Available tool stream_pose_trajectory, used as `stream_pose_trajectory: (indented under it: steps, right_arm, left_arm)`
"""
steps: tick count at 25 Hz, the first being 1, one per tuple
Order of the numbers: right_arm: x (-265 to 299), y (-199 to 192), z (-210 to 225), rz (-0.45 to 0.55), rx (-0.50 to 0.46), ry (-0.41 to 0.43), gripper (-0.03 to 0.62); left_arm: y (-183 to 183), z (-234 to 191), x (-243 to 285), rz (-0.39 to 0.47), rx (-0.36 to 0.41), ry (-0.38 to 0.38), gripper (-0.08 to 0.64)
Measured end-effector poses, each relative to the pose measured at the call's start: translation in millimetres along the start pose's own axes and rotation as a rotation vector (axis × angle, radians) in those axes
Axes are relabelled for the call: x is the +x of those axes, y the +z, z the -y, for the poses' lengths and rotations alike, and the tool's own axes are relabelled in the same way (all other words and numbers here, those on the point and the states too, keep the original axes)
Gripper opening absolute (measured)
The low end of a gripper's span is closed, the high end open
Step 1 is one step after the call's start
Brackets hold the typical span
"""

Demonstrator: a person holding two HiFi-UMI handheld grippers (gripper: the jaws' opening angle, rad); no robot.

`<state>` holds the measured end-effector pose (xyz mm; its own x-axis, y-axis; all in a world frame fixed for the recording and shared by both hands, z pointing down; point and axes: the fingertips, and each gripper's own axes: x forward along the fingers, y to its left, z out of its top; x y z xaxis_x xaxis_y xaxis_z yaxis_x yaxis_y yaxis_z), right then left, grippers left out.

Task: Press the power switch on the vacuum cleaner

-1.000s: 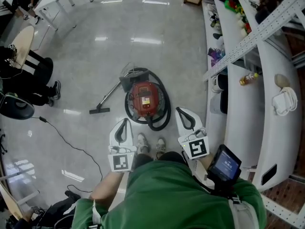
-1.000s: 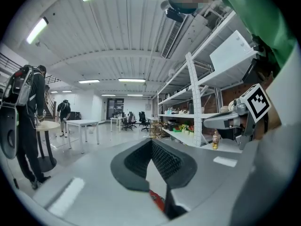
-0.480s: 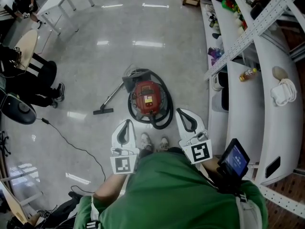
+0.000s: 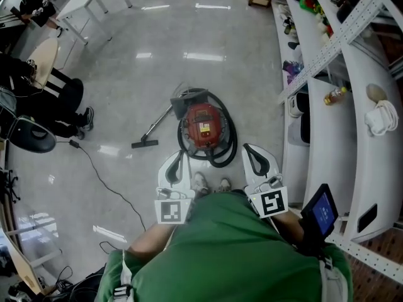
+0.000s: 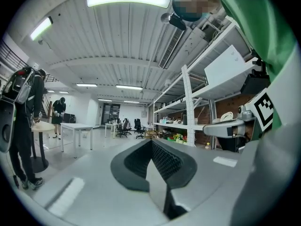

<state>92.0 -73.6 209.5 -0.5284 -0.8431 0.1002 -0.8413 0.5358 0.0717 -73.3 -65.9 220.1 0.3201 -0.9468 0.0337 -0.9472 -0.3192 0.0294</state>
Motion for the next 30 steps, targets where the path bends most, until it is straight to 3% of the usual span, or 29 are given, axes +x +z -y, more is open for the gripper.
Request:
stream_pose_trajectory:
  steps: [30]
  right_arm:
    - [1.3, -1.9, -6.0, -0.006, -0.004, 0.010, 0.002]
  left_arm:
    - [-1.7, 0.3, -1.1, 0.000, -0.004, 0.001, 0.008]
